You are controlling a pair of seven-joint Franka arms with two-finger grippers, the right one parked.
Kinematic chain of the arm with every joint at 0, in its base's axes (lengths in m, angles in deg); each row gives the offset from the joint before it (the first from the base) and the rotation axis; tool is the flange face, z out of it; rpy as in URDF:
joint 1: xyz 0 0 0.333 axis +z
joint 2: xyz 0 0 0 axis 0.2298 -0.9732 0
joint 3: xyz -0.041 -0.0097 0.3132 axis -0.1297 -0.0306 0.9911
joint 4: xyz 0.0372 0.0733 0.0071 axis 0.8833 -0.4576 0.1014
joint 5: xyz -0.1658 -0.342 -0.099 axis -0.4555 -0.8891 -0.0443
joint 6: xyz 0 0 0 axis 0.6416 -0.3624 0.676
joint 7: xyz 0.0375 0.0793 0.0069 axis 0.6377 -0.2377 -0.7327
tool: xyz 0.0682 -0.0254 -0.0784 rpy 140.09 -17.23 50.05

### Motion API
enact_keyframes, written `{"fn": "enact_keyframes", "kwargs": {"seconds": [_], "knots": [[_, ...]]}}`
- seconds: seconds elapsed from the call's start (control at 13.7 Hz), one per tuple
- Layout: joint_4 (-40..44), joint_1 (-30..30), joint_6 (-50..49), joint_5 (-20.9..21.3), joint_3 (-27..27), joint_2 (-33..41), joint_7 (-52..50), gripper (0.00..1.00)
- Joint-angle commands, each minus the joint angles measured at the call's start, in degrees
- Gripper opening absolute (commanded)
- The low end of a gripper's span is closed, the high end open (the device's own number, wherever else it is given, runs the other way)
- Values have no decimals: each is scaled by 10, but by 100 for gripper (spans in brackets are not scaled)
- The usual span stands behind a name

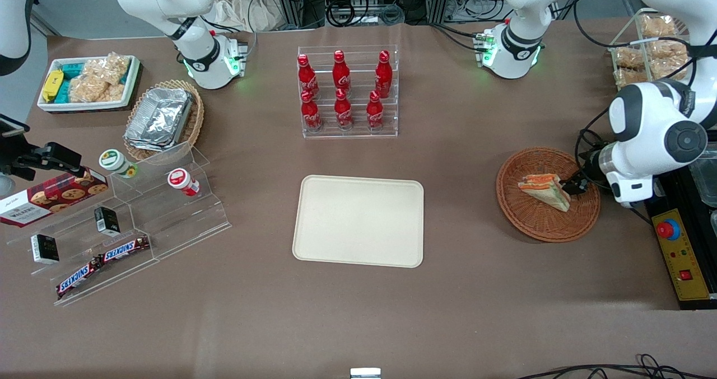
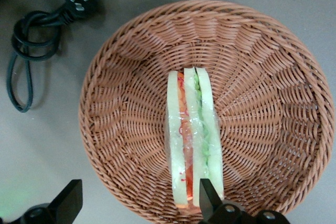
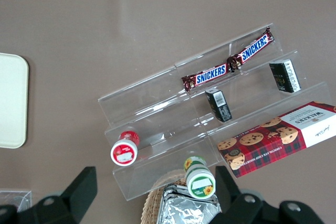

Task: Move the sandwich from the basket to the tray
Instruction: 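Lower the open left gripper around the sandwich's upright edge, then close the left gripper on the sandwich and lift it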

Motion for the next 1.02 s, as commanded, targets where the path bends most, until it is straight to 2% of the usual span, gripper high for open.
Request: {"fn": "enact_keyframes", "kwargs": {"seconds": [0.0,0.22,0.51,0.95], "knots": [[10,-1,37,-2,1,-40,-8,100],[-12,0,83,-2,1,-51,-8,100],[-5,0,88,-2,1,-65,-8,100],[51,1,12,-2,2,-66,1,100]]}}
